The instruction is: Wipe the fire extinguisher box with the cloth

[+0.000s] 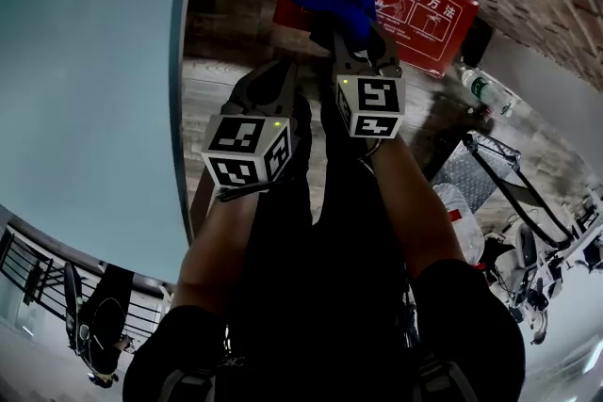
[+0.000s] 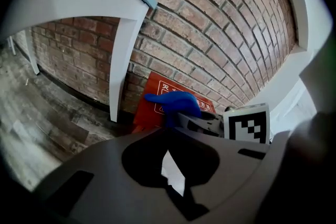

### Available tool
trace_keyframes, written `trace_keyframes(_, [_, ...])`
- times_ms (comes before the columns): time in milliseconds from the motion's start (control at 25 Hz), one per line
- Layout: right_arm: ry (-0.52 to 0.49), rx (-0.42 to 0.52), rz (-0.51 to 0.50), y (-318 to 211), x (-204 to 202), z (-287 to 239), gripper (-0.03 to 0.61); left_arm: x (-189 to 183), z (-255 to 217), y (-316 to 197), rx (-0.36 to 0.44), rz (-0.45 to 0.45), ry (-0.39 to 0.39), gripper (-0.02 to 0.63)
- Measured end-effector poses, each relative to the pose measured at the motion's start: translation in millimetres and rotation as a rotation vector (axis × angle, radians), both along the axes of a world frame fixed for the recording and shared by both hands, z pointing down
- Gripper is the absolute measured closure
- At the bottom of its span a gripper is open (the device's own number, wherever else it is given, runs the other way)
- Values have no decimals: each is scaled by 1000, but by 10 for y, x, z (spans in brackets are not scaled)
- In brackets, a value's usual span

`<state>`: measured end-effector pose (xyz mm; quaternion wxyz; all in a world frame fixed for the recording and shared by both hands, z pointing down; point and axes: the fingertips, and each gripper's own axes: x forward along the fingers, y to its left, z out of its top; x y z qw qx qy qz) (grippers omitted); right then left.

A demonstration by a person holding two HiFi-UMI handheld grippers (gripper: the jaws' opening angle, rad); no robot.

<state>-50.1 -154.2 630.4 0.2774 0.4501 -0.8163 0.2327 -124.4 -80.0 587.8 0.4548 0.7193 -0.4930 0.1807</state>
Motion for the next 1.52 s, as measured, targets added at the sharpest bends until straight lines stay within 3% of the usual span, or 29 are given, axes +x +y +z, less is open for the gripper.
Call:
trace_keyframes(280, [4, 22, -179, 18, -752, -38, 453, -207, -1, 111, -1, -41, 8, 606])
trace_keyframes(800, [25, 32, -300, 154, -1050, -16, 453, -270, 51, 187, 0, -21, 32, 606])
trace_keyframes(960, [30, 31, -296, 214, -885, -6, 453, -167, 36, 180, 0, -2, 43, 606])
trace_keyframes(1120, [2, 11, -219, 247, -559, -18, 453, -41, 41, 230, 0, 24, 34, 606])
trace_keyframes(1520, [37, -2, 26, 352, 870, 32, 453, 574, 69, 438, 4, 134, 22, 606])
